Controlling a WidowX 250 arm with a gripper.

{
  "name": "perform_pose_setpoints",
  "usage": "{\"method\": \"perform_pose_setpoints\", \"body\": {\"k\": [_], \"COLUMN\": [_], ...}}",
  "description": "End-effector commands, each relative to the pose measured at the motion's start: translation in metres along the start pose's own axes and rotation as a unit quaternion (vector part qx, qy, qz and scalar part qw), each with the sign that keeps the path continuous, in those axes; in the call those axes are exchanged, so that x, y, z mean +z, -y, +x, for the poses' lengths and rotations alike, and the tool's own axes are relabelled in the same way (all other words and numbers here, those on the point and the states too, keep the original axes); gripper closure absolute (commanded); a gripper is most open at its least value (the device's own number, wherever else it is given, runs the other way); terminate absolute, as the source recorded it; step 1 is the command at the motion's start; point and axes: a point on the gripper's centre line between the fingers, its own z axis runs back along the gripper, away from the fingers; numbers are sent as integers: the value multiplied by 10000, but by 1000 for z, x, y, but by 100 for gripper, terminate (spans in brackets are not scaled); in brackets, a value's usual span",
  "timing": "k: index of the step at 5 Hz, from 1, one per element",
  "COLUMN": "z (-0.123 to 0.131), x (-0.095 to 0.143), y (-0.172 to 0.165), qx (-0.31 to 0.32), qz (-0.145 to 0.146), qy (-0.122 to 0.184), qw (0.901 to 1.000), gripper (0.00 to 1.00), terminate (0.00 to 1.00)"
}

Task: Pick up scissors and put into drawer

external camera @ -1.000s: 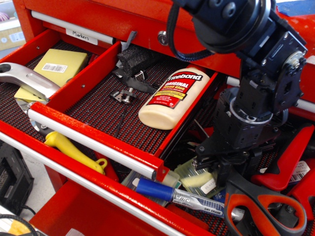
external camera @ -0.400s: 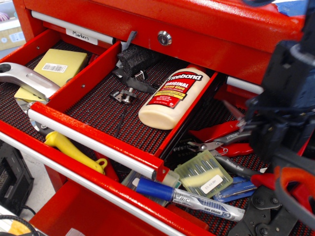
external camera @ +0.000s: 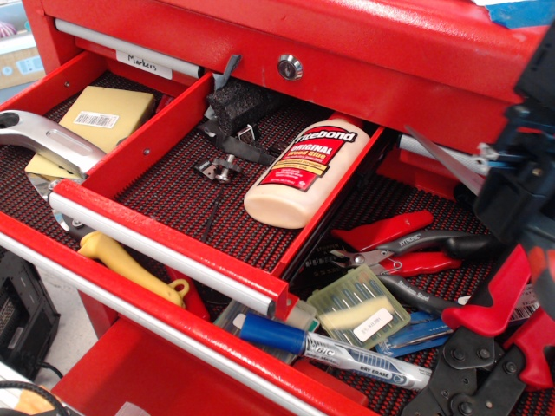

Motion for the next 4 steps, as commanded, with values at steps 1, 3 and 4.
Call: {"method": "perform_pose_setpoints", "body": {"k": [1, 3, 4], "z": [39, 93, 115], "x": [6, -11, -19], "y": [-32, -81, -95], "qx": [1349, 1260, 1055], "qz": [-179, -327, -393], "qy": [542, 610, 711], "qw": [9892, 9896, 9911], "gripper": [100, 100, 100], "terminate": [0, 0, 0]}}
